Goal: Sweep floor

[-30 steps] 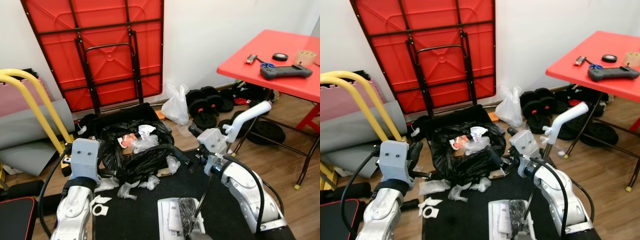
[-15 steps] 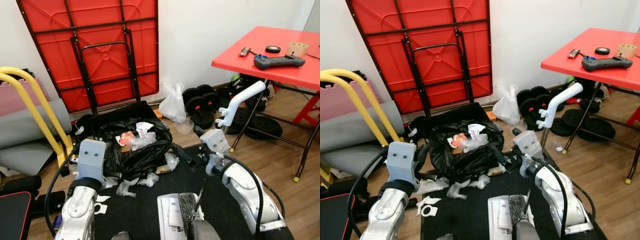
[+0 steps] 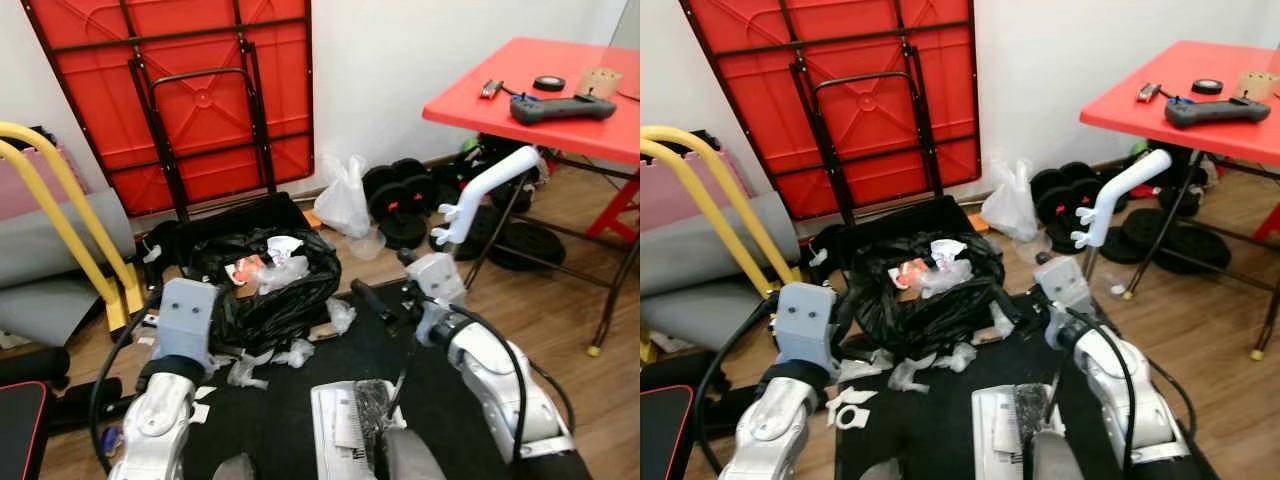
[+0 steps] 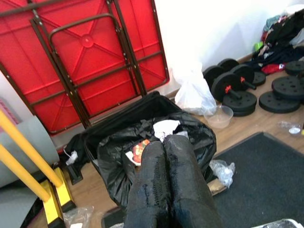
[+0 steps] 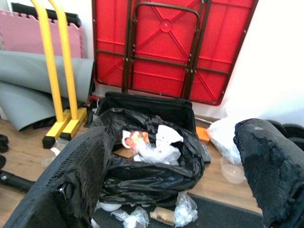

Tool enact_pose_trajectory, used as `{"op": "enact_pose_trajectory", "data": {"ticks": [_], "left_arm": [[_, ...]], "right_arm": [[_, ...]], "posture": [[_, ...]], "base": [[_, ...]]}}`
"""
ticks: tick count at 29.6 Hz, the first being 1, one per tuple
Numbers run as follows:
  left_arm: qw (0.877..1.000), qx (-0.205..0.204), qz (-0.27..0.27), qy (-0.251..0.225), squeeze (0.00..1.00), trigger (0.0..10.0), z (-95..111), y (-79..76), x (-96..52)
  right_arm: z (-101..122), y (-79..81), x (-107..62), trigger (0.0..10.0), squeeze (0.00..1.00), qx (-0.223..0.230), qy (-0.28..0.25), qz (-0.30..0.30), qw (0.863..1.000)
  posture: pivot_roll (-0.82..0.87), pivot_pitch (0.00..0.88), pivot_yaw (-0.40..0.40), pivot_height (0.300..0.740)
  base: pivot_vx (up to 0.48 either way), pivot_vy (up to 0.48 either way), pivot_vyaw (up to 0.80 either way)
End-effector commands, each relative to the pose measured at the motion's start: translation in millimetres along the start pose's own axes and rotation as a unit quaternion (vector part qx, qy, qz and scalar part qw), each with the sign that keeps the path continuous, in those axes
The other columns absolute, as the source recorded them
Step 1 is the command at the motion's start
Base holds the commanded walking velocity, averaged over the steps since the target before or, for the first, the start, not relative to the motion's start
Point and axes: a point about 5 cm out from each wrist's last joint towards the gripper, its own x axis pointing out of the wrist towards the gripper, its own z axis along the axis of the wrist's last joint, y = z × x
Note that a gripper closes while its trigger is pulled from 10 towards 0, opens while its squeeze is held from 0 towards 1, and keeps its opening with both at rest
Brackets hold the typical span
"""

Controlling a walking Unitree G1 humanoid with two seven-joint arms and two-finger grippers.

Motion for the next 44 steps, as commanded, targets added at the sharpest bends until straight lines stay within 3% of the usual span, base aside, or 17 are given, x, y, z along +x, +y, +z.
{"op": "enact_pose_trajectory", "data": {"ticks": [1, 9, 16, 25, 29, 44], "left_arm": [[1.000, 0.006, -0.018, 0.009, 0.00, 10.0, -2, -2.5, -1.6], [1.000, 0.008, -0.021, 0.010, 0.00, 10.0, -2, -2.9, -2.8], [0.998, 0.037, -0.049, 0.009, 0.00, 10.0, -1, -7.9, -3.3], [0.995, 0.057, -0.077, 0.006, 0.00, 10.0, 1, -13.7, -3.5], [0.994, 0.064, -0.093, 0.005, 0.00, 10.0, 1, -16.5, -5.0], [0.992, 0.071, -0.102, 0.004, 0.00, 10.0, 2, -17.8, -6.0]], "right_arm": [[-7, -4.6, -0.7, 10.0, 0.00, 0.006, 0.017, -0.018, 1.000], [-10, -14.6, -2.2, 10.0, 0.00, 0.022, 0.022, -0.053, 0.998], [-27, -15.7, -13.0, 10.0, 0.00, 0.047, 0.070, -0.047, 0.995], [-35, -17.9, -23.3, 10.0, 0.00, 0.047, 0.083, -0.050, 0.994], [-45, -24.9, -31.0, 10.0, 0.00, 0.035, 0.100, -0.087, 0.991], [-43, -43.4, -20.4, 10.0, 0.00, 0.028, 0.086, -0.151, 0.984]], "posture": [[-0.14, 0.000, 0.005, 0.583], [-0.14, 0.000, 0.005, 0.578], [-0.14, 0.000, 0.005, 0.564], [-0.15, 0.000, 0.005, 0.549], [-0.15, 0.000, 0.009, 0.534], [-0.14, 0.000, 0.014, 0.530]], "base": [[0.000, 0.000, 0.00], [0.000, 0.000, 0.00], [0.000, 0.000, 0.00], [0.000, 0.000, 0.00], [0.000, 0.000, 0.00], [0.000, 0.000, 0.00]]}}
